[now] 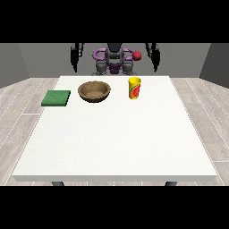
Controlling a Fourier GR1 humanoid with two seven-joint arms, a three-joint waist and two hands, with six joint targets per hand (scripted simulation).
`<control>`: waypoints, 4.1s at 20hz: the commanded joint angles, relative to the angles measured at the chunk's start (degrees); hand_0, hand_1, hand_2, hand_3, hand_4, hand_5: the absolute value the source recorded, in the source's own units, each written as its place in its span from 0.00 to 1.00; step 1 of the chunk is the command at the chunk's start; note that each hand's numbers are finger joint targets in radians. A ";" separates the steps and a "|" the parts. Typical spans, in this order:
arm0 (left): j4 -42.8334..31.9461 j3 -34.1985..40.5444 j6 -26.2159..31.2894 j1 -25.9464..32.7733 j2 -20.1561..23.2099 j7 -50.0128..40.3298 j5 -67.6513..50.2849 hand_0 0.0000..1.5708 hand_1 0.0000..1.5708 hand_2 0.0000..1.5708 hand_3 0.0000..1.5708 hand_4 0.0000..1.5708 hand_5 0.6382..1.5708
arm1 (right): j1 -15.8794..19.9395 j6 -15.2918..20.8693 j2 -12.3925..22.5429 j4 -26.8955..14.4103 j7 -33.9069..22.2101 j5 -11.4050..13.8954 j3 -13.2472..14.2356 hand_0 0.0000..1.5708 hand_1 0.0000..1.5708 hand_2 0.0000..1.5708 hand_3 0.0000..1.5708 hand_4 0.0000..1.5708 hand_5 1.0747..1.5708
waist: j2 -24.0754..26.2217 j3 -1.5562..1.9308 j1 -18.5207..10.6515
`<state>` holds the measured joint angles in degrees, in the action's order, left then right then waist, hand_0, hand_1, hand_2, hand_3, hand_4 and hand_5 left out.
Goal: Pick the cup and pour the ball into the bowl, then pick the bowl and place it on the pad
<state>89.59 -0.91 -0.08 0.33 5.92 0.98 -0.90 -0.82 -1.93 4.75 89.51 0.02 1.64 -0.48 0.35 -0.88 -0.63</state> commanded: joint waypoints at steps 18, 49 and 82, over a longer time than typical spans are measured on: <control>6.85 10.48 2.48 -7.93 2.81 -3.19 -10.32 0.00 0.00 0.00 0.00 0.00 0.97 | 1.50 -11.71 8.79 5.06 -0.55 -15.69 15.41 0.00 0.00 0.00 0.00 0.00 1.00 | 1.77 0.88 2.31; -48.29 13.71 -7.04 -25.70 -3.46 45.47 -0.63 0.00 0.00 0.00 0.00 0.00 0.95 | 7.01 -16.07 6.76 -8.11 19.17 -10.37 13.48 0.00 0.00 0.00 0.00 0.00 1.00 | -12.96 0.86 8.19; -54.39 -5.13 -28.37 -41.57 11.20 10.58 34.12 0.95 0.95 1.00 1.00 1.00 0.68 | 8.81 -20.14 14.39 -22.66 13.61 -12.89 19.09 0.00 0.00 0.00 0.00 0.00 1.00 | 1.69 0.96 5.90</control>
<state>35.54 -2.00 -27.10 -38.69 17.35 19.82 27.25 8.64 -21.25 18.25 69.05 13.29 -11.61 18.29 0.25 0.16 5.15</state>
